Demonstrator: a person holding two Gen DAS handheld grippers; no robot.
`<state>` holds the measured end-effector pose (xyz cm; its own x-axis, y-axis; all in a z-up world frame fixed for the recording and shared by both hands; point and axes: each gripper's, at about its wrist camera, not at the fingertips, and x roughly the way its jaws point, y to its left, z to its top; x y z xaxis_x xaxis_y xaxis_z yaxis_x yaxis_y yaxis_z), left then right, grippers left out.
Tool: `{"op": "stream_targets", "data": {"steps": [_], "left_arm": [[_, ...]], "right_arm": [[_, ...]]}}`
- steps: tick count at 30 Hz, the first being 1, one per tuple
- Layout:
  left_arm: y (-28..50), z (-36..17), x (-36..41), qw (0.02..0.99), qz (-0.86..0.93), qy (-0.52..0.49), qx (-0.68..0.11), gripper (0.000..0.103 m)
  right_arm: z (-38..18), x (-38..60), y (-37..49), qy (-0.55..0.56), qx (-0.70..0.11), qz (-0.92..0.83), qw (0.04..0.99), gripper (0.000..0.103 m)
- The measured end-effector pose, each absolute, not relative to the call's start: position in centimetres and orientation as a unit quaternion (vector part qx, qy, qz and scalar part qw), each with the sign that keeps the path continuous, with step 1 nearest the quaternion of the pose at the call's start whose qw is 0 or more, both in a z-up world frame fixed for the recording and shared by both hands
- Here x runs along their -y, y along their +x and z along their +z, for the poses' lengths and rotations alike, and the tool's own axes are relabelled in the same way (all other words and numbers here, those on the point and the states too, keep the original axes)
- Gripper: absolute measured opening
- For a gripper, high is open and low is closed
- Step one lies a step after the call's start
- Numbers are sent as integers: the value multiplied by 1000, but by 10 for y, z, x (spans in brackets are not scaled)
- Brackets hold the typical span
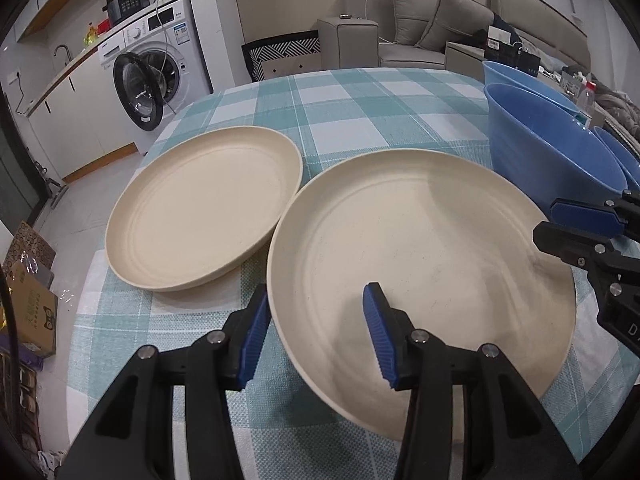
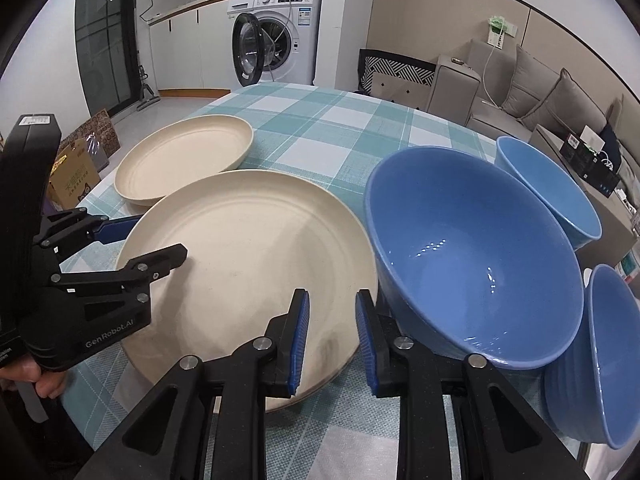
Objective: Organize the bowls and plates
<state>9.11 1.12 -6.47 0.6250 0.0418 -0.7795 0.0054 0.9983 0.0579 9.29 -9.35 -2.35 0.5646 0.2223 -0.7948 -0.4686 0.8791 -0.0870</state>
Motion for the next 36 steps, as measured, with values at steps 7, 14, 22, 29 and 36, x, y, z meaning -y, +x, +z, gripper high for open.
{"op": "stream_targets", "data": {"steps": [7,14,22,29,36], "left_arm": [[91,-61,-20,898,-11,-3,-440,56],[81,-40,-30,911,-26,-28,-411,74],[75,-22,-50,922,-14,-47,-384,101],[75,-19,-53,924,1,-34,-380,103],[74,-15,-54,926,7,-30,-375,103]], "right_arm": [[-19,95,92,-138,-416,204,875,35],[-10,97,90,-115,-405,220,880,49],[0,93,82,-90,-390,266,877,81],[3,92,79,-78,-385,274,878,91],[10,94,77,-63,-372,278,884,100]]}}
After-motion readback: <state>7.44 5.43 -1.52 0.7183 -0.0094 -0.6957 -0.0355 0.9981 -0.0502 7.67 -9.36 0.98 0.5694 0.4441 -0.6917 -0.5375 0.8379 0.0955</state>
